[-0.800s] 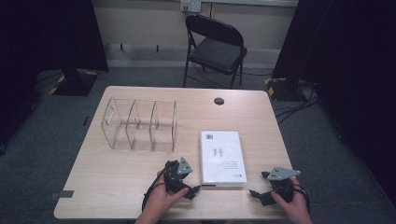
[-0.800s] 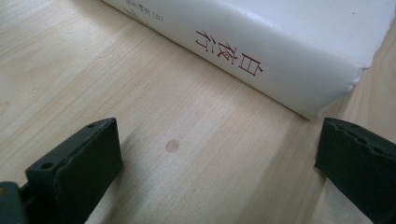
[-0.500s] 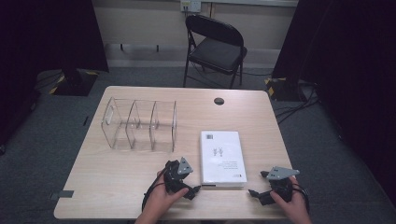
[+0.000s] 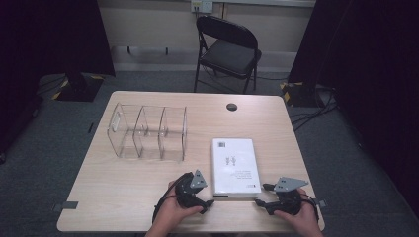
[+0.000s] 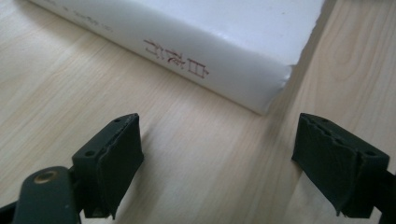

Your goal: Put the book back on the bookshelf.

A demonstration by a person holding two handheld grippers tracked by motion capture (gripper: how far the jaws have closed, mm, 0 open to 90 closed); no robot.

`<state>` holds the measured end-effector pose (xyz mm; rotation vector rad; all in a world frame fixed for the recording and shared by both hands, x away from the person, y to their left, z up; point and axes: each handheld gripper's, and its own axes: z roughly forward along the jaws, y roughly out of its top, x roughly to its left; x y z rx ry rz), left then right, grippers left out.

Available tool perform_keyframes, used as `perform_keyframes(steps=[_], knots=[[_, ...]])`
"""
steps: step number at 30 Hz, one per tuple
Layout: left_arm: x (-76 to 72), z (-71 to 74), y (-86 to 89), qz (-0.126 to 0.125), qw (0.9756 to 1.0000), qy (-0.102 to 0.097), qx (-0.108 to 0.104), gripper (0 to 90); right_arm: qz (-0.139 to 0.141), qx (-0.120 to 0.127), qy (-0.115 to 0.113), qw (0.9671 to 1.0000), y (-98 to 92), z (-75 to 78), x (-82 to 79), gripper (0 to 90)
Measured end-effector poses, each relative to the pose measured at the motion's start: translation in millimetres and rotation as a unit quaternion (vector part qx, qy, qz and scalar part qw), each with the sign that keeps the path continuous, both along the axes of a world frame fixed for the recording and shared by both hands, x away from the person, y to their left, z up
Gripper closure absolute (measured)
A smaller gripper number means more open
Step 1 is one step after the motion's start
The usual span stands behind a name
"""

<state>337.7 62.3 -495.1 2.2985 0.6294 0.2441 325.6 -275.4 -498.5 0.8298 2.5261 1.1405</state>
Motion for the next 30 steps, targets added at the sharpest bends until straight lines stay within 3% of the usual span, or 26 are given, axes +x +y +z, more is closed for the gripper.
perform_keyframes(steps=[1, 2, 7, 10, 12, 15, 22, 29, 30], knots=[[0.0, 0.0, 0.0, 0.0, 1.0, 0.0, 0.0, 15.3, 0.0, 0.0, 0.0, 1.0, 0.0, 0.0, 0.0, 32.4], [-0.8, -1.5, -1.5, 0.002, 1.0, -0.004, -0.008, 15.3, 0.005, 0.005, -0.002, 1.0, 6.5, -0.3, 1.3, 39.1], [-0.4, -2.4, -0.4, 0.007, 0.9999, -0.006, -0.013, 15.9, 0.007, 0.008, -0.007, 0.9999, 17.8, -0.3, 3.5, 46.1], [-0.5, -3.3, -0.9, 0.009, 0.9998, -0.009, -0.017, 15.8, -0.009, 0.01, -0.006, 0.9999, 19.2, 0.0, 3.9, 50.6], [-1.1, -4.8, -1.5, 0.013, 0.9995, -0.01, -0.028, 15.7, -0.009, 0.009, -0.006, 0.9999, 19.5, 0.1, 3.7, 50.6], [-1.1, -4.9, -0.9, 0.012, 0.9995, -0.012, -0.028, 15.7, -0.011, 0.009, -0.005, 0.9999, 19.8, 0.2, 3.5, 50.7], [0.4, -3.0, -3.3, 0.011, 0.9998, -0.009, -0.016, 15.7, -0.016, 0.014, 0.007, 0.9997, 19.6, 2.0, 5.1, 52.3], [2.0, -3.5, -6.0, 0.008, 0.9997, -0.009, -0.02, 15.7, -0.019, 0.01, 0.008, 0.9997, 20.4, 3.4, 5.5, 52.3], [2.4, -2.3, -6.0, 0.006, 0.9999, -0.007, -0.012, 15.7, -0.017, 0.01, 0.007, 0.9998, 20.8, 3.4, 5.7, 52.4]])
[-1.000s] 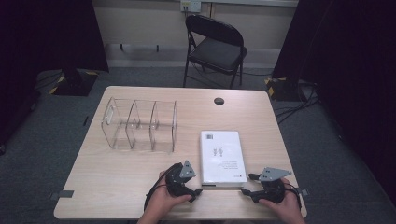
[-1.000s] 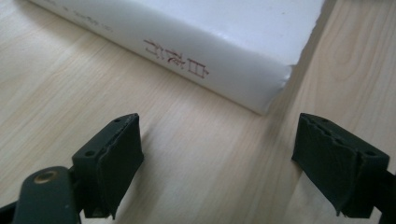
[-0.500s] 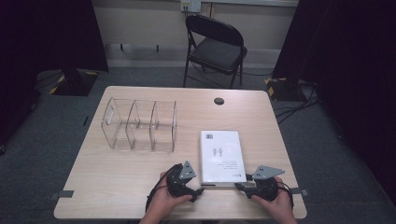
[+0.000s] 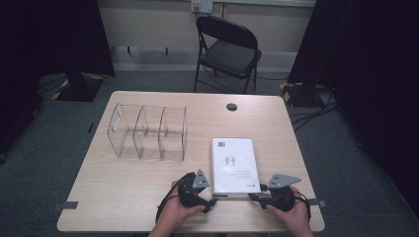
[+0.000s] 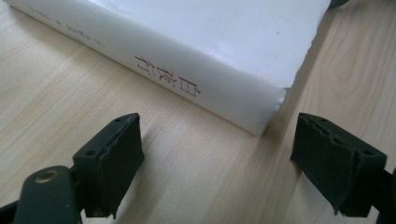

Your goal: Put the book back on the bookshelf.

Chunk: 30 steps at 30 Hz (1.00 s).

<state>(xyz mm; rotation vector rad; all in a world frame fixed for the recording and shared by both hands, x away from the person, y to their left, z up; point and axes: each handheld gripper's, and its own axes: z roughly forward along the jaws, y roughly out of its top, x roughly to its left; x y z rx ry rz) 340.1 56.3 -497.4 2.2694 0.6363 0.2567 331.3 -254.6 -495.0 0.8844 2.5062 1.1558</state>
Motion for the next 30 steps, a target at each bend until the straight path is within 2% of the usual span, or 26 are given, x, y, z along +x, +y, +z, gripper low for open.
perform_keyframes(steps=[3, 4, 5, 6, 7, 8, 11, 13, 15, 17, 20, 21, 22, 25, 26, 30], knots=[[-0.5, 0.0, -0.7, 0.0, 1.0, -0.001, -0.001, 16.3, 0.003, -0.003, -0.002, 1.0, 4.3, 0.3, -0.6, 53.2], [-1.5, -0.6, -1.3, 0.0, 1.0, 0.0, -0.008, 16.3, 0.007, -0.005, -0.006, 0.9999, 6.4, 0.1, -0.6, 53.3], [-1.3, 0.3, -0.6, -0.01, 0.9999, -0.003, -0.004, 19.1, 0.007, -0.008, -0.008, 0.9999, 9.6, -0.1, -1.5, 53.4], [-2.3, 0.0, -2.1, -0.007, 0.9999, -0.002, -0.015, 25.2, 0.008, -0.009, -0.011, 0.9999, 13.3, -0.9, -2.2, 53.4], [-2.3, 0.0, -2.1, -0.007, 0.9999, -0.002, -0.015, 25.6, 0.009, -0.011, -0.015, 0.9998, 14.7, -1.5, -2.5, 53.3], [0.1, 2.3, 0.1, -0.009, 1.0, -0.001, -0.003, 27.7, 0.008, -0.009, -0.015, 0.9998, 15.2, -1.8, -2.5, 53.3], [1.9, 2.1, 1.1, -0.007, 0.9999, 0.0, -0.007, 31.8, 0.008, 0.001, -0.014, 0.9999, 13.7, -3.4, -2.6, 53.1], [3.1, 1.9, 1.1, -0.004, 0.9999, -0.001, -0.011, 32.2, 0.005, 0.001, -0.014, 0.9999, 13.7, -3.6, -2.8, 52.9], [4.5, 3.4, 0.3, -0.005, 1.0, 0.0, 0.0, 32.2, 0.003, 0.001, -0.014, 0.9999, 14.2, -3.5, -3.3, 52.7], [5.3, 2.9, -1.1, -0.001, 1.0, 0.001, -0.005, 31.9, 0.003, 0.001, -0.014, 0.9999, 14.2, -3.6, -3.3, 52.7], [6.1, 4.7, -1.4, -0.004, 1.0, 0.004, 0.005, 31.9, 0.001, 0.004, -0.013, 0.9999, 14.2, -3.4, -3.2, 53.2], [6.1, 4.7, -1.4, -0.004, 1.0, 0.004, 0.005, 31.9, 0.001, 0.004, -0.013, 0.9999, 14.2, -3.4, -3.2, 53.2], [5.6, 3.7, -3.1, 0.003, 1.0, 0.005, -0.005, 31.9, 0.0, 0.004, -0.011, 0.9999, 14.4, -3.0, -3.3, 53.4], [6.2, 4.8, -1.6, -0.004, 1.0, 0.004, 0.006, 31.9, -0.001, 0.004, -0.008, 1.0, 14.6, -1.4, -2.5, 54.0], [5.5, 3.6, -1.1, -0.001, 1.0, 0.003, -0.002, 31.8, -0.003, 0.002, -0.007, 1.0, 14.9, 0.2, -1.8, 54.5], [5.4, 2.6, -0.8, 0.003, 1.0, 0.002, -0.008, 30.7, -0.002, -0.011, -0.01, 0.9999, 17.7, 2.8, -0.7, 54.5]])
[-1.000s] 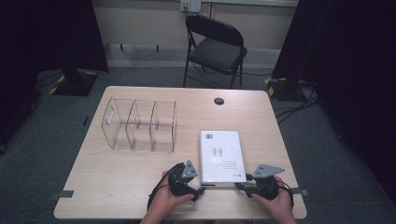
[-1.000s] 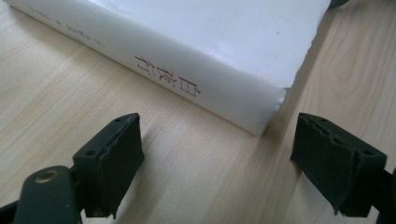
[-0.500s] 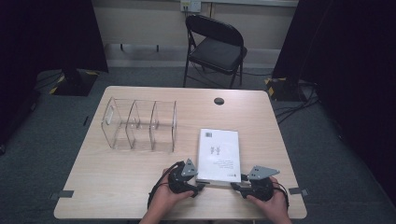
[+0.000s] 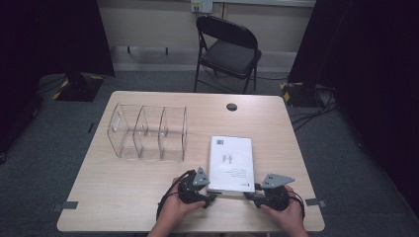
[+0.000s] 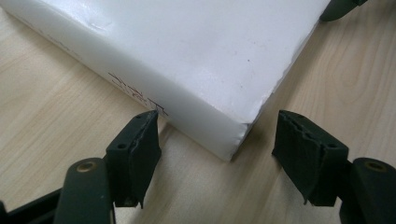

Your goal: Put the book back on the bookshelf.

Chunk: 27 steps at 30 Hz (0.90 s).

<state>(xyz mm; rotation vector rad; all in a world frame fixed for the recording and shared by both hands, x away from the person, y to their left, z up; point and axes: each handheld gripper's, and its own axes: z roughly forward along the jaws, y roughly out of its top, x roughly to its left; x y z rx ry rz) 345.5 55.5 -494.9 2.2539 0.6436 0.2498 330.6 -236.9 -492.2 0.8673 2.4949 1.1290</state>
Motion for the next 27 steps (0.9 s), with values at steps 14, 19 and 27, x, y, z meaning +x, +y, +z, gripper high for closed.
perform_keyframes(steps=[14, 19, 27], knots=[[-0.4, -0.8, 2.7, 0.002, 1.0, -0.005, 0.003, 28.8, 0.01, 0.01, -0.011, 0.9998, 3.9, 14.5, 3.4, 55.5], [-1.5, -1.6, 1.0, 0.009, 0.9999, -0.004, -0.004, 28.6, 0.009, 0.015, -0.008, 0.9998, 4.1, 15.8, 3.8, 55.5], [-1.4, -1.3, 0.3, 0.013, 0.9999, -0.004, 0.004, 24.8, 0.004, 0.045, -0.014, 0.9989, 4.3, 22.6, 6.8, 55.5]])
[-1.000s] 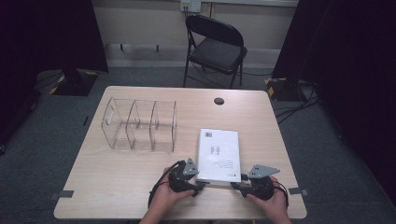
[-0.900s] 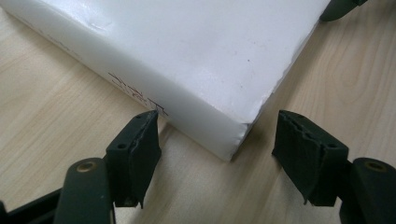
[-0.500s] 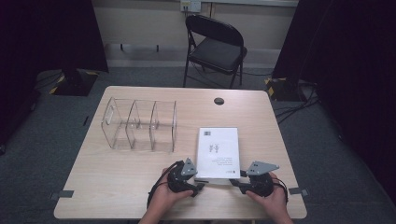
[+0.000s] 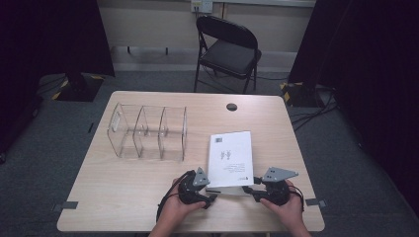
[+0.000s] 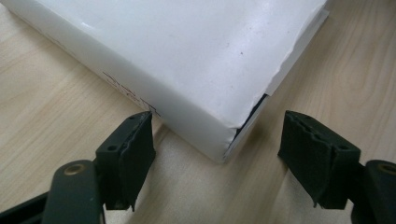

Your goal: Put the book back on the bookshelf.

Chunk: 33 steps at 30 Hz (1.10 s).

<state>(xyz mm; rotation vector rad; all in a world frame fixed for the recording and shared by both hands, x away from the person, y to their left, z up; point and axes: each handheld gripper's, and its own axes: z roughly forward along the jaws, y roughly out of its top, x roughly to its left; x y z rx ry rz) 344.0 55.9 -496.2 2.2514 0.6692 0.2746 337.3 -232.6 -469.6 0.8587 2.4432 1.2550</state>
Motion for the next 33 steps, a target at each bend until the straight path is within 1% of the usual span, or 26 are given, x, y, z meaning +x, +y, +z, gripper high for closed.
perform_keyframes(steps=[3, 6, 7, 8, 9, 10, 11, 12, 13, 15, 16, 17, 18, 19, 20, 21, 22, 24, 26, 27, 28, 29, 30, 31, 32, 33], knots=[[0.8, -2.4, 2.4, 0.005, 1.0, -0.004, -0.007, 20.7, 0.002, -0.006, -0.004, 1.0, 4.8, 1.8, 3.0, 55.6], [1.0, -2.0, 4.9, 0.011, 0.9999, -0.006, -0.002, 19.9, 0.004, -0.002, 0.0, 1.0, 7.0, 0.7, 4.9, 56.0], [-0.2, -1.6, 5.4, 0.02, 0.9997, -0.013, -0.002, 20.7, 0.005, -0.001, 0.002, 1.0, 7.7, 0.4, 5.7, 56.3], [-1.0, -0.6, 6.0, 0.023, 0.9993, -0.03, 0.005, 20.7, 0.01, 0.0, 0.001, 0.9999, 9.1, -0.2, 6.7, 56.6], [-0.9, 2.6, 7.7, 0.019, 0.9985, -0.05, 0.016, 20.7, 0.014, -0.004, 0.001, 0.9999, 10.5, -0.3, 7.4, 56.8], [-1.2, 4.4, 8.2, 0.017, 0.9982, -0.058, 0.009, 21.1, 0.018, -0.007, 0.0, 0.9998, 12.2, -1.0, 8.3, 57.0], [-1.0, 11.4, 9.2, 0.013, 0.9973, -0.072, -0.003, 21.0, 0.019, -0.008, 0.001, 0.9998, 12.5, -0.9, 8.7, 57.1], [-1.1, 15.7, 8.6, 0.007, 0.997, -0.076, -0.008, 21.0, 0.021, -0.009, 0.001, 0.9997, 13.1, -0.9, 9.3, 57.2], [-0.9, 20.0, 6.8, -0.001, 0.9966, -0.082, -0.006, 21.0, 0.022, -0.01, 0.0, 0.9997, 13.7, -1.0, 10.0, 57.3], [-0.2, 26.3, -0.6, -0.013, 0.9963, -0.084, 0.009, 20.4, 0.023, -0.01, 0.001, 0.9997, 14.9, -1.1, 10.4, 57.5], [-0.2, 26.3, -0.6, -0.013, 0.9963, -0.084, 0.009, 19.6, 0.023, -0.01, 0.001, 0.9997, 14.9, -1.1, 10.4, 57.5], [1.3, 29.2, -7.3, -0.009, 0.9963, -0.083, 0.023, 19.6, 0.023, -0.008, 0.002, 0.9997, 15.4, -1.4, 10.6, 57.6], [2.9, 29.3, -10.6, -0.006, 0.997, -0.075, 0.015, 19.4, 0.023, -0.004, 0.004, 0.9997, 15.6, -2.0, 10.9, 57.7], [7.6, 30.4, -16.8, -0.007, 0.9977, -0.066, 0.013, 15.9, 0.023, -0.004, 0.004, 0.9997, 15.9, -2.1, 10.9, 57.8], [8.9, 30.2, -21.1, -0.007, 0.9975, -0.07, 0.011, 15.1, 0.023, -0.004, 0.004, 0.9997, 16.0, -2.1, 10.9, 57.8], [10.8, 31.4, -24.6, -0.015, 0.9968, -0.074, 0.026, 15.6, 0.023, -0.004, 0.004, 0.9997, 15.9, -2.1, 10.9, 57.8], [10.8, 31.4, -24.6, -0.015, 0.9968, -0.074, 0.026, 15.0, 0.023, -0.004, 0.004, 0.9997, 15.9, -2.1, 10.9, 57.8], [15.3, 32.9, -36.6, -0.022, 0.9955, -0.087, 0.031, 15.1, 0.025, -0.003, 0.005, 0.9997, 15.6, -2.4, 11.3, 57.8], [16.5, 33.3, -39.2, -0.023, 0.995, -0.09, 0.036, 15.0, 0.024, -0.002, 0.006, 0.9997, 15.6, -2.2, 11.2, 57.8], [18.9, 33.6, -45.3, -0.02, 0.9945, -0.095, 0.038, 14.5, 0.021, 0.001, 0.006, 0.9998, 15.7, -1.8, 10.9, 57.8], [18.9, 33.6, -45.3, -0.02, 0.9945, -0.095, 0.038, 13.3, 0.021, 0.001, 0.006, 0.9998, 15.7, -1.8, 10.9, 57.8], [20.3, 33.2, -50.9, -0.022, 0.9943, -0.096, 0.04, 11.2, 0.021, 0.003, 0.008, 0.9997, 15.7, -1.4, 11.0, 57.8], [21.0, 33.3, -52.9, -0.028, 0.9932, -0.102, 0.049, 9.9, 0.021, 0.004, 0.007, 0.9997, 15.8, -1.3, 10.9, 58.0], [21.0, 33.3, -52.9, -0.028, 0.9932, -0.102, 0.049, 9.0, 0.02, 0.003, 0.006, 0.9998, 15.9, -0.9, 10.7, 58.0], [21.5, 32.3, -57.1, -0.029, 0.9921, -0.108, 0.056, 7.8, 0.02, 0.003, 0.007, 0.9998, 16.2, -0.5, 10.6, 58.0], [21.6, 31.9, -58.8, -0.023, 0.9923, -0.108, 0.056, 6.6, 0.019, 0.002, 0.008, 0.9998, 16.5, 0.0, 10.5, 58.2]])
